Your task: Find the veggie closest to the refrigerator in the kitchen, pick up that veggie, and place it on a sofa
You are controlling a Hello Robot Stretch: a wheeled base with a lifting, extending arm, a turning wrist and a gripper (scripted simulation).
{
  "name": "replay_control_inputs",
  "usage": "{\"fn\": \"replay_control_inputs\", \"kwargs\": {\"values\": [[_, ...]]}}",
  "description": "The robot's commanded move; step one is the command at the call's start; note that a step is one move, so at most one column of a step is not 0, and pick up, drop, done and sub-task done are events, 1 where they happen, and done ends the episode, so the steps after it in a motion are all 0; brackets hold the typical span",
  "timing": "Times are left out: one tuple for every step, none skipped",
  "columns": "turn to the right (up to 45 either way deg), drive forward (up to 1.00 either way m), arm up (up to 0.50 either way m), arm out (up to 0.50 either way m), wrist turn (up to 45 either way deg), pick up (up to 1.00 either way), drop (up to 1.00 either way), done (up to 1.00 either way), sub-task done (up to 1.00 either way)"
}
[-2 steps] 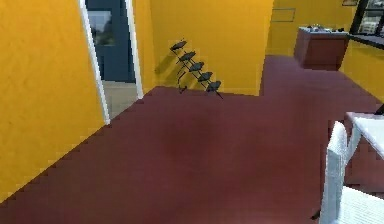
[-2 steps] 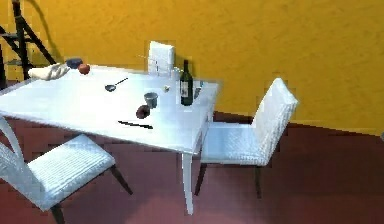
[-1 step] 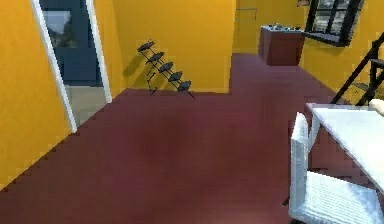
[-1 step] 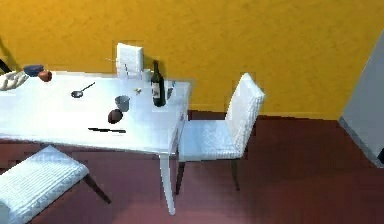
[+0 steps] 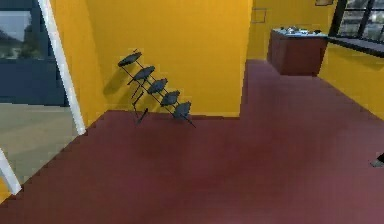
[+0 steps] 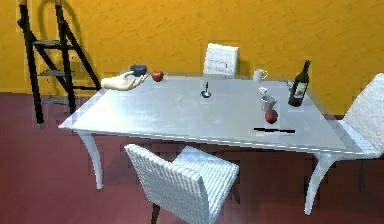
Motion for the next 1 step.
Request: {"fn": "replay_control_inputs", "kwargs": {"values": [[3.0,0.00,0.00,0.00,0.0,0.00,0.00,0.00,0.00]]}}
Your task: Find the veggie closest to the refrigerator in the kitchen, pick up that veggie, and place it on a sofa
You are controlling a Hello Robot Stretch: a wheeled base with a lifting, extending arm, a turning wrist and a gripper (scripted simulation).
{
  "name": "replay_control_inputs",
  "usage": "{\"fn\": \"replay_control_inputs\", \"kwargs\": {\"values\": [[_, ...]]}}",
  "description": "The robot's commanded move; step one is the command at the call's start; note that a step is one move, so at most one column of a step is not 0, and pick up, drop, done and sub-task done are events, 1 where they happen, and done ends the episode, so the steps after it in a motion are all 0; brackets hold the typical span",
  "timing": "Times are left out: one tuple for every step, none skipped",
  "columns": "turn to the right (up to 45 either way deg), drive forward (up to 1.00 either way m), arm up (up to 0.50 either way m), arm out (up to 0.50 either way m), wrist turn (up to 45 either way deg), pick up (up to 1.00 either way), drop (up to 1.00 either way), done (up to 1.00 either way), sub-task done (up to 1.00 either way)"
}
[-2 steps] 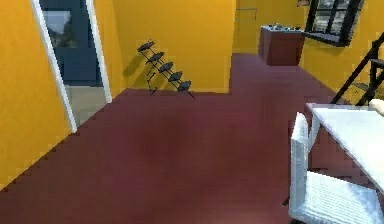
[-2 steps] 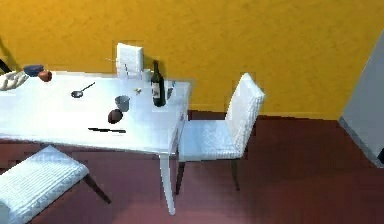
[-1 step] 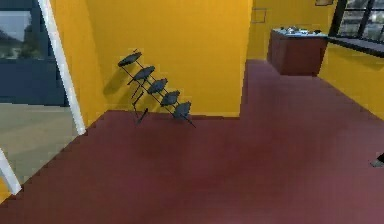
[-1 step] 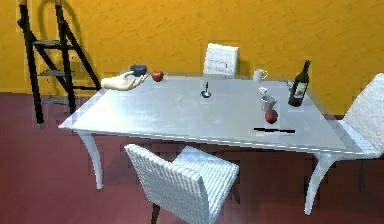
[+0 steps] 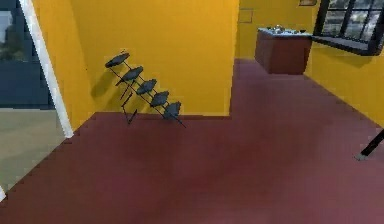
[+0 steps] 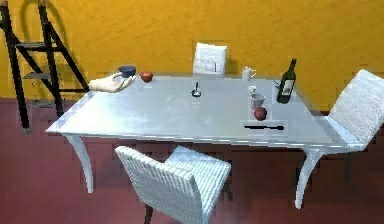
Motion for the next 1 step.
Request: {"fn": "replay_control_inputs", "kwargs": {"values": [[0.0,0.50,0.00,0.00,0.0,0.00,0.00,0.00,0.00]]}}
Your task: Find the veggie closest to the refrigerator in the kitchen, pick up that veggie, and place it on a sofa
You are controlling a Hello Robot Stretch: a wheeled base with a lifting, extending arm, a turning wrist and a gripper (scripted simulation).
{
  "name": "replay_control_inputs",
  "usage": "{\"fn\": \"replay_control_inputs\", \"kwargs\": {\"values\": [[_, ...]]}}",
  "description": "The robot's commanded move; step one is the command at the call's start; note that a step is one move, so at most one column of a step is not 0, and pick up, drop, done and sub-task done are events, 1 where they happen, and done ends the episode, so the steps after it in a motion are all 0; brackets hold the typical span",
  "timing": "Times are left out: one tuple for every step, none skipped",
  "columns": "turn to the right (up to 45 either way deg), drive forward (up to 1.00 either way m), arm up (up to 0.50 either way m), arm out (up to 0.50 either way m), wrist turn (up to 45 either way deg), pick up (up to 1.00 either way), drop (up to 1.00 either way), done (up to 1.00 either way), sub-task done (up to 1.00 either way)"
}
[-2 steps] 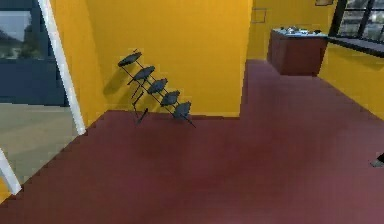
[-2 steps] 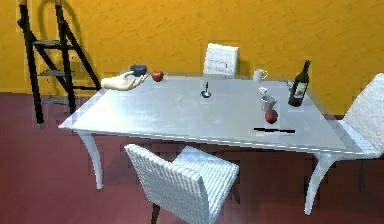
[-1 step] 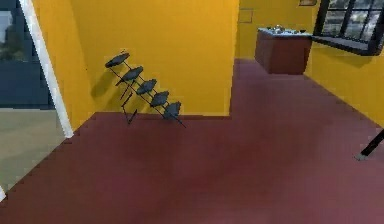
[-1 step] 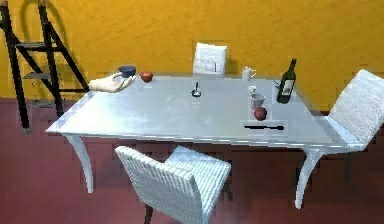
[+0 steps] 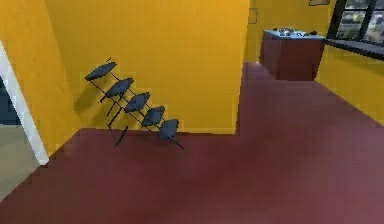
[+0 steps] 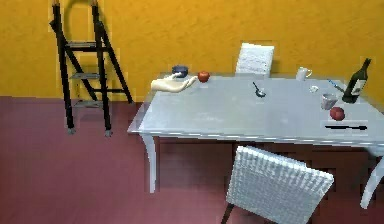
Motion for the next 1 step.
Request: {"fn": "replay_control_inputs", "kwargs": {"values": [[30.0,0.00,0.00,0.00,0.0,0.00,0.00,0.00,0.00]]}}
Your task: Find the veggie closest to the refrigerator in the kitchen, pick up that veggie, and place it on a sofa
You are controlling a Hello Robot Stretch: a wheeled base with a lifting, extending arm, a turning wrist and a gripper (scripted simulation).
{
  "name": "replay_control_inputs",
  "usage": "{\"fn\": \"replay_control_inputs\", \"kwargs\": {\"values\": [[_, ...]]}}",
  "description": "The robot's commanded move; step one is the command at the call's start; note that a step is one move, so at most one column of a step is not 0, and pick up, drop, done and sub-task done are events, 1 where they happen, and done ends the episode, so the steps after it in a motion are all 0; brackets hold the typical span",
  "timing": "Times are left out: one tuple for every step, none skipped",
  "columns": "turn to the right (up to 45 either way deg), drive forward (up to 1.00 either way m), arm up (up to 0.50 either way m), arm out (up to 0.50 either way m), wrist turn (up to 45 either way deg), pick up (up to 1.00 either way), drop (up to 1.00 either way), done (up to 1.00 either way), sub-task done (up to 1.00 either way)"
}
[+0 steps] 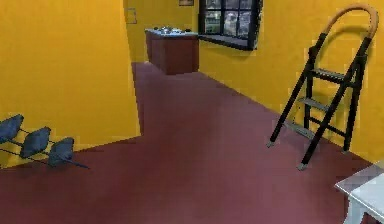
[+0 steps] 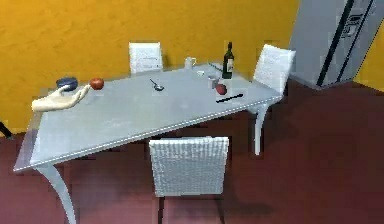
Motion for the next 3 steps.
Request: {"fn": "replay_control_inputs", "kwargs": {"values": [[0.0,1.00,0.00,0.00,0.0,0.00,0.00,0.00,0.00],[0.0,1.00,0.00,0.00,0.0,0.00,0.00,0.00,0.00],[9.0,0.00,0.00,0.00,0.0,0.00,0.00,0.00,0.00]]}}
